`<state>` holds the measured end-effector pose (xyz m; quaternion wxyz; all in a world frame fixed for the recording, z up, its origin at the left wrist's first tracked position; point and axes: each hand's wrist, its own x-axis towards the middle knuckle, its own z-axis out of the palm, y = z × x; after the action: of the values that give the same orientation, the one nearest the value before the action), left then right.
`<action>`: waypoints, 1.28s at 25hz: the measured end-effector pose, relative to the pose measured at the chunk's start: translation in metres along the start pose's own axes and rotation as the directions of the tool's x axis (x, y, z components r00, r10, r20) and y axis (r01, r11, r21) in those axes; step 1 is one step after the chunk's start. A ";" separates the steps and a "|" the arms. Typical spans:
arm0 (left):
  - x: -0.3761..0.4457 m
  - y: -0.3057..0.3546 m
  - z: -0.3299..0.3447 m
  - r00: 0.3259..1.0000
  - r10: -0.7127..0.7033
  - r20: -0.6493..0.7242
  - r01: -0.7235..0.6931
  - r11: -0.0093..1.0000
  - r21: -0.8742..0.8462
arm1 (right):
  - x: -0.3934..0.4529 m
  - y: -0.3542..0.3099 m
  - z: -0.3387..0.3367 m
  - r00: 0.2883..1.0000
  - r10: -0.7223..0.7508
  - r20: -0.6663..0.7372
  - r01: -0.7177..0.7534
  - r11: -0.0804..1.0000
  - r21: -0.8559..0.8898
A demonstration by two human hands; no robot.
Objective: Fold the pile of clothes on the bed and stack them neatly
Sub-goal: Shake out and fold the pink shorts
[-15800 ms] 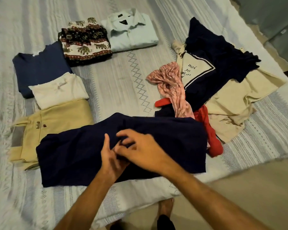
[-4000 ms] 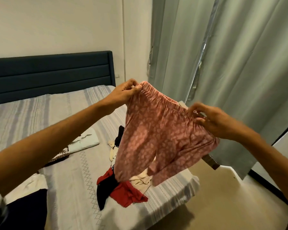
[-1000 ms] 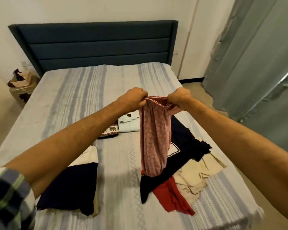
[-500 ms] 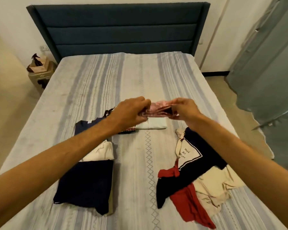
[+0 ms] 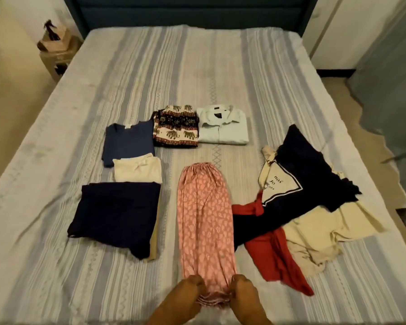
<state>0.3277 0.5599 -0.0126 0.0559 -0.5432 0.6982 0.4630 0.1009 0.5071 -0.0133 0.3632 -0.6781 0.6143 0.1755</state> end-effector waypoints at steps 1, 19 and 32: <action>-0.005 0.004 0.011 0.999 0.035 0.006 -0.035 0.999 -0.040 | -0.011 0.003 0.015 0.992 -0.043 0.117 0.046 0.999 -0.026; 0.200 -0.122 -0.143 0.784 -0.538 -0.309 -0.056 0.434 -0.899 | 0.243 -0.075 -0.112 0.993 0.120 -0.008 -0.026 0.276 0.961; 0.111 -0.163 -0.042 0.918 -0.370 0.141 0.302 0.424 -0.854 | 0.209 -0.026 -0.017 0.994 0.061 -0.090 0.034 0.614 0.789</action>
<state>0.4326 0.4547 -0.1485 -0.1551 -0.6407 0.2516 0.7087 0.1607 0.3464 -0.1377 0.5892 -0.4533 0.6526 -0.1465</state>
